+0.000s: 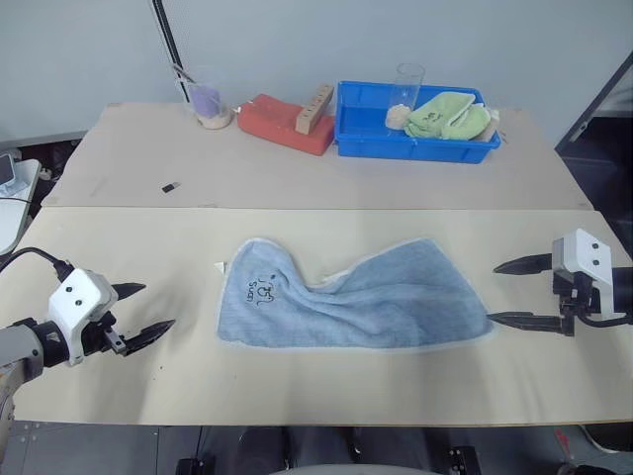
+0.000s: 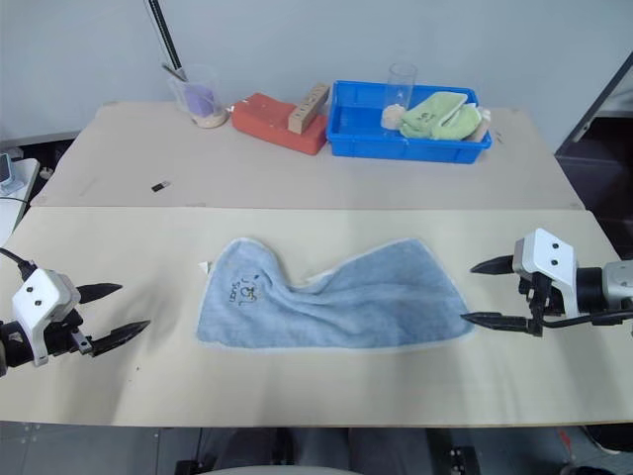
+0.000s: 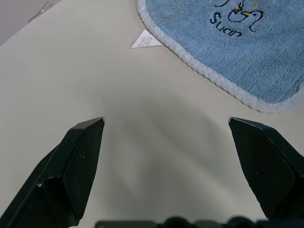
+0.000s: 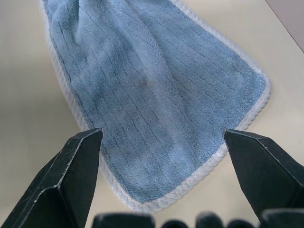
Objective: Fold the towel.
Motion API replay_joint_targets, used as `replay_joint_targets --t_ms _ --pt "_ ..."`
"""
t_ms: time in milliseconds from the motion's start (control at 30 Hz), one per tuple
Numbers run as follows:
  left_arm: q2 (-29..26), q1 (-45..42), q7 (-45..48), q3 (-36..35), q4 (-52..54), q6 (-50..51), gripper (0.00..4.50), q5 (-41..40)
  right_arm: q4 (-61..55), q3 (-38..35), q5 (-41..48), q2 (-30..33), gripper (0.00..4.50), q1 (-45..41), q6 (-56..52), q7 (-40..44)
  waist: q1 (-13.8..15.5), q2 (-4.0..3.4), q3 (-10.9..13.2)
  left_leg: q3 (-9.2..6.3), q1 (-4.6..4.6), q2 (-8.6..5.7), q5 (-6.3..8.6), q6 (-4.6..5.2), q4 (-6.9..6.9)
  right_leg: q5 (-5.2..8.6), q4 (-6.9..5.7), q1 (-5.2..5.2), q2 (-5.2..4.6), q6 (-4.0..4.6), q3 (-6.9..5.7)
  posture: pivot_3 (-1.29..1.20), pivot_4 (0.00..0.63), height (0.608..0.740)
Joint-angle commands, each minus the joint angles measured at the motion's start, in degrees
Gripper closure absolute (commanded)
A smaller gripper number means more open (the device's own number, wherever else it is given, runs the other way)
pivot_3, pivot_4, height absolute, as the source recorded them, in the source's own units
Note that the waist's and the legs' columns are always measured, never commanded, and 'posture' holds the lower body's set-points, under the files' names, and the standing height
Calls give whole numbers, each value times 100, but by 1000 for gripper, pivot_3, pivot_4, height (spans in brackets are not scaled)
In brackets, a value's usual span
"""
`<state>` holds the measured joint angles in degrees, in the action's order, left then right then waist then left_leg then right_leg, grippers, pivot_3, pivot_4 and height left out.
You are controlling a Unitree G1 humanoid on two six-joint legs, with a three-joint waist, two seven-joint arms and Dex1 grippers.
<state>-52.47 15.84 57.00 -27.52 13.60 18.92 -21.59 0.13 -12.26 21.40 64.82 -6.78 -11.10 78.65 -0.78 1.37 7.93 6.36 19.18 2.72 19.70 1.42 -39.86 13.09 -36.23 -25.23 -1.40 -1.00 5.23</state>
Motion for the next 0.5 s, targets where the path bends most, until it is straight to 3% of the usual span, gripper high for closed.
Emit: replay_joint_targets --t_ms 33,167,500 --pt "-5 -120 84 -114 105 -121 0 -122 -59 -93 -31 27 34 -106 154 -17 2 0 0 0 0 0 0 0 0 0 0 0 0 0 0 0 150 717" --pt "28 -291 518 -340 97 -5 0 -742 -69 -100 -24 17 34 -176 171 -41 5 -1 -1 1 0 0 -1 -1 -2 -1 -2 0 0 1 -1 0 150 717" --pt "-93 -146 747 -352 13 -163 0 -591 -78 -38 -17 -46 34 -312 128 -68 0 -2 -1 2 -1 -2 -1 -2 -2 -1 -2 1 1 1 -1 0 150 717"
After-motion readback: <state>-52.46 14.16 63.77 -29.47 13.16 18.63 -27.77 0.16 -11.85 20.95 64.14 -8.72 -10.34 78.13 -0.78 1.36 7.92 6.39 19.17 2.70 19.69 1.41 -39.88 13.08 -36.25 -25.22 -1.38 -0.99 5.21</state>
